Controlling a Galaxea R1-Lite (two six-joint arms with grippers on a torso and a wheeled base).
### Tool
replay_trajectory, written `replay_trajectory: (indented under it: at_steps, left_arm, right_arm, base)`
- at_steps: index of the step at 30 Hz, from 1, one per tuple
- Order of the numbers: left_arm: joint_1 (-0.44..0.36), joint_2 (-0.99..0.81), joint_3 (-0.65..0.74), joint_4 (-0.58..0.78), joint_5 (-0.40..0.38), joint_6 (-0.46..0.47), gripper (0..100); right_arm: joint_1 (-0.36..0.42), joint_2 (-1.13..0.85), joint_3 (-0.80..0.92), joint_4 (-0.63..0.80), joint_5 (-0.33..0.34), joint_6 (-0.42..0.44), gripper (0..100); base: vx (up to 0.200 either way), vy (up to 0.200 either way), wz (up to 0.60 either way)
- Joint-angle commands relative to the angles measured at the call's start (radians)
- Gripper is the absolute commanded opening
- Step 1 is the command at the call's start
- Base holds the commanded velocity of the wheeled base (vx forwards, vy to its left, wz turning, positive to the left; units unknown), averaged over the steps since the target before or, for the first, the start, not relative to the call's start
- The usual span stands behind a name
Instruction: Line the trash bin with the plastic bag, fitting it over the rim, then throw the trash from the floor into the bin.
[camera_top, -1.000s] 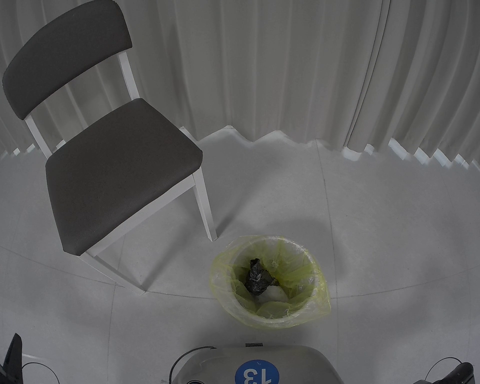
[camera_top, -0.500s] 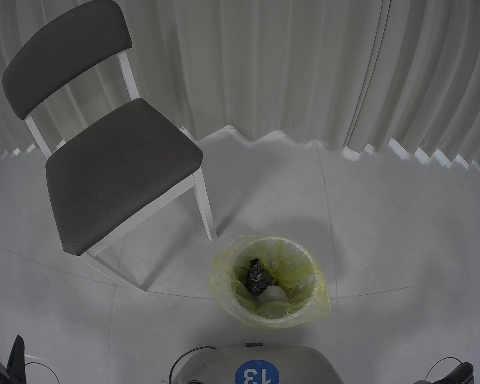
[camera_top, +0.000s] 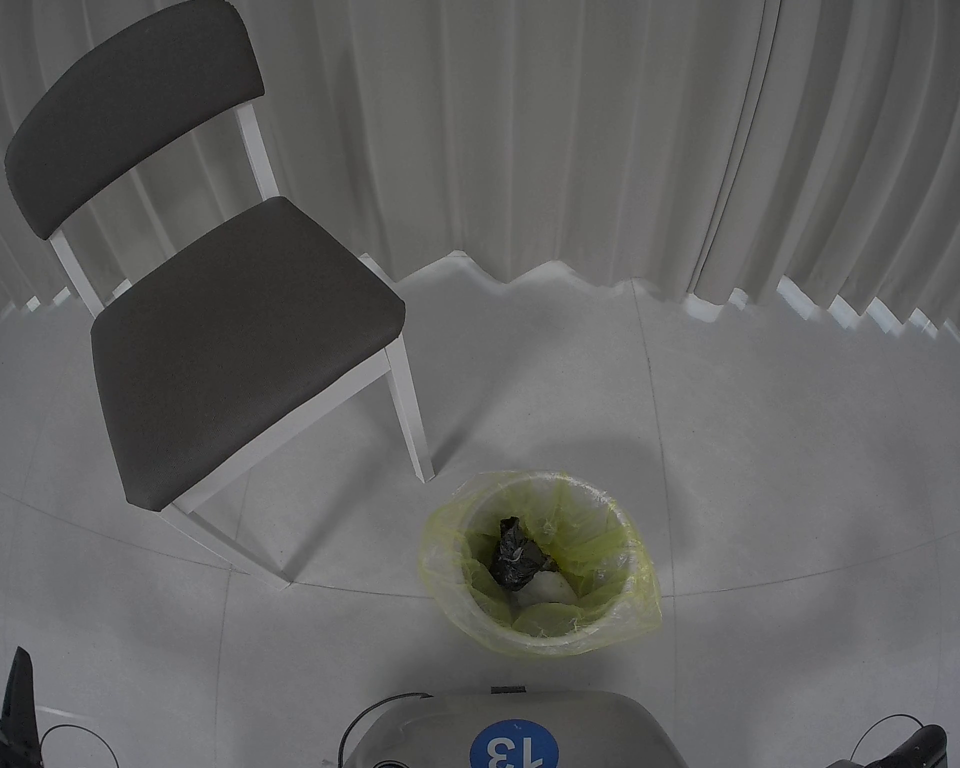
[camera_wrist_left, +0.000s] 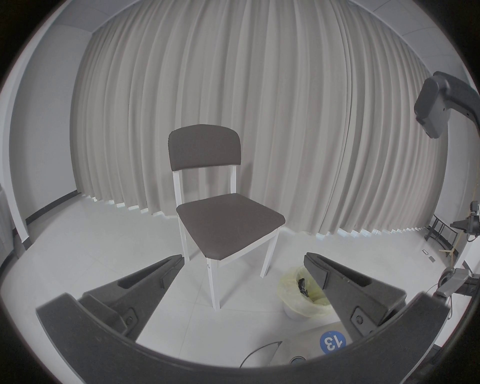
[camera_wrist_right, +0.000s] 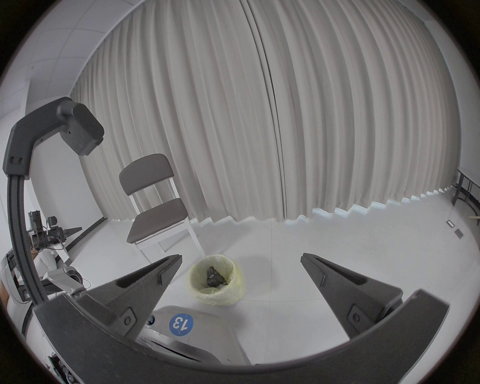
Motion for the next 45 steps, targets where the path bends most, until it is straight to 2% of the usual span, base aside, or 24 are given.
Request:
replay_trajectory:
  at_steps: [1, 10, 14, 15, 17, 23, 30, 36, 42, 45]
  left_arm:
    - [0.0, -0.013, 0.004, -0.016, 0.0, 0.0, 100]
    - [0.0, -0.013, 0.026, -0.186, 0.002, 0.001, 100]
    - [0.0, -0.013, 0.072, -0.283, 0.003, 0.001, 100]
    - [0.0, -0.013, 0.092, -0.33, 0.003, 0.001, 100]
    - [0.0, -0.013, 0.105, -0.373, 0.0, 0.0, 100]
    - [0.0, -0.013, 0.116, -0.426, -0.003, 0.001, 100]
    - [0.0, -0.013, 0.148, -0.468, -0.049, 0.003, 100]
    - [0.0, -0.013, 0.266, -0.591, -0.064, 0.007, 100]
    - [0.0, -0.013, 0.354, -0.671, -0.078, 0.007, 100]
    - [0.0, -0.013, 0.381, -0.688, -0.078, 0.004, 100]
  right_arm:
    - [-0.001, -0.006, -0.013, -0.018, -0.004, 0.003, 100]
    - [-0.001, -0.007, -0.021, -0.185, -0.005, 0.008, 100]
    - [-0.001, -0.006, -0.003, -0.254, -0.031, 0.009, 100]
    - [-0.001, -0.006, 0.002, -0.294, -0.063, 0.009, 100]
    - [-0.001, -0.006, 0.008, -0.35, -0.077, 0.011, 100]
    - [-0.001, -0.006, 0.053, -0.518, -0.08, -0.007, 100]
    - [-0.001, -0.006, 0.264, -0.794, -0.08, -0.06, 100]
    - [-0.001, -0.006, 0.567, -1.1, -0.066, -0.08, 100]
    - [-0.001, -0.006, 0.734, -1.23, -0.066, -0.081, 100]
    - [-0.001, -0.006, 0.737, -1.225, -0.066, -0.066, 100]
  base:
    - [0.0, 0.0, 0.0]
    - [0.0, 0.0, 0.0]
    - [0.0, 0.0, 0.0]
    - [0.0, 0.0, 0.0]
    - [0.0, 0.0, 0.0]
    - [0.0, 0.0, 0.0]
    - [0.0, 0.0, 0.0]
    - [0.0, 0.0, 0.0]
    - [0.0, 0.0, 0.0]
    - [0.0, 0.0, 0.0]
